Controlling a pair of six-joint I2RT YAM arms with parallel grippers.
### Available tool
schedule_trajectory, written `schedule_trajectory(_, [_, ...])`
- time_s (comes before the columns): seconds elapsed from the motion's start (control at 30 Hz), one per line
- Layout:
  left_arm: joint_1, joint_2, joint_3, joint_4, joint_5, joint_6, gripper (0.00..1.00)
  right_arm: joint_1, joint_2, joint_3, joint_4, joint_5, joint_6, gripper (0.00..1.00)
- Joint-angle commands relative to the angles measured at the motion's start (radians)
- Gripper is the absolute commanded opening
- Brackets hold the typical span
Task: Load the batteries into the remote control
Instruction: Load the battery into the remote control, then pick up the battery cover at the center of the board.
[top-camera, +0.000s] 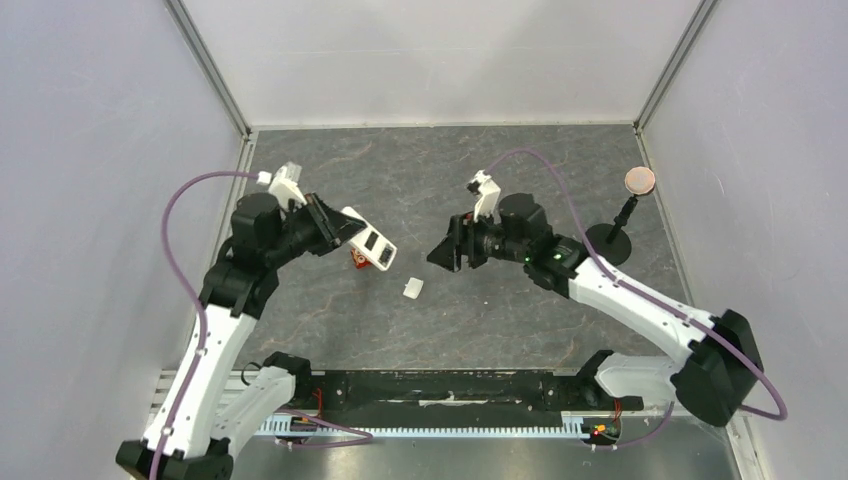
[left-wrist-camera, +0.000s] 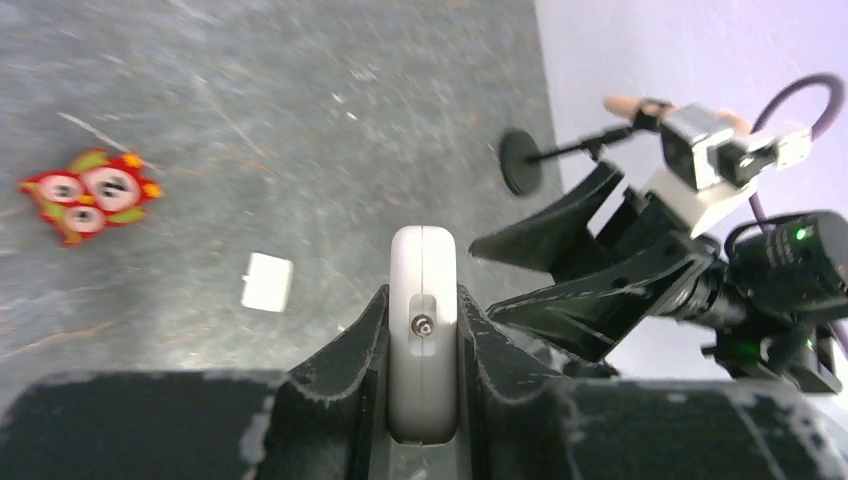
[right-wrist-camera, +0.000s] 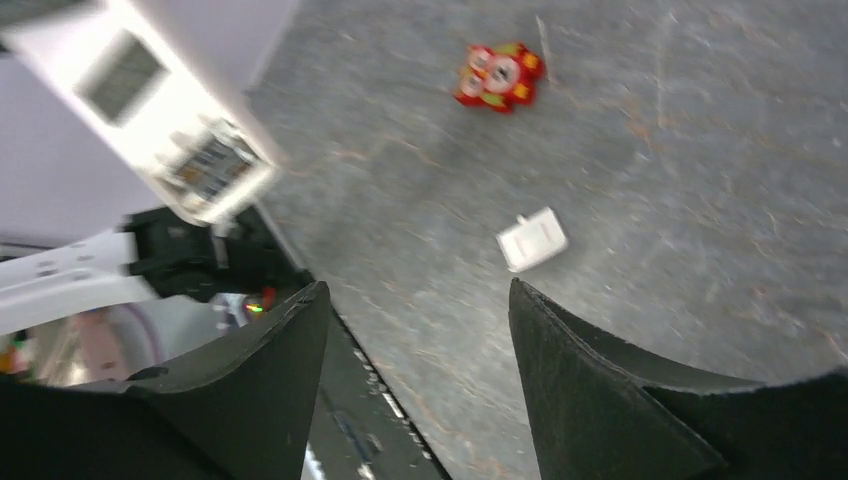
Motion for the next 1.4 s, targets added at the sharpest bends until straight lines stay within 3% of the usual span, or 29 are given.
schedule_trajectory(0.0, [0.004,-0.121,-0.050,-0.032,-0.300,0.065,0.02,0.103,0.098,-0.002,-0.086,0.274,-0.181,0.67])
schedule_trajectory(0.17, [0.004,-0.253,-0.124,-0.011,-0.383,0.048,0.02,0.253,0.240,0.010,-0.015,0.447,-0.392,0.57])
schedule_trajectory(0.3, [0.004,-0.303,-0.106,-0.072,-0.426,0.037,0.02,0.285,0.250,-0.095,0.176,0.353,-0.748,0.54])
schedule_trajectory(0.43, [0.004,-0.316,-0.050,-0.132,-0.481,0.036,0.02,0.283,0.259,-0.173,0.329,0.275,-1.055,0.60])
schedule_trajectory(0.6, [0.004,-0.291,0.040,-0.191,-0.503,0.037,0.02,0.264,0.375,-0.082,0.175,0.104,-1.358,0.65])
schedule_trajectory(0.77, [0.004,-0.277,0.085,-0.200,-0.500,0.047,0.02,0.260,0.496,0.006,0.090,0.093,-1.507,0.65])
schedule_trajectory(1.07, [0.003,-0.263,0.091,-0.203,-0.494,0.070,0.02,0.250,0.611,0.118,0.032,0.057,-1.543,0.64])
schedule_trajectory(1.37, [0.004,-0.223,0.109,-0.200,-0.503,0.112,0.02,0.218,0.696,0.253,-0.233,0.068,-1.629,0.50])
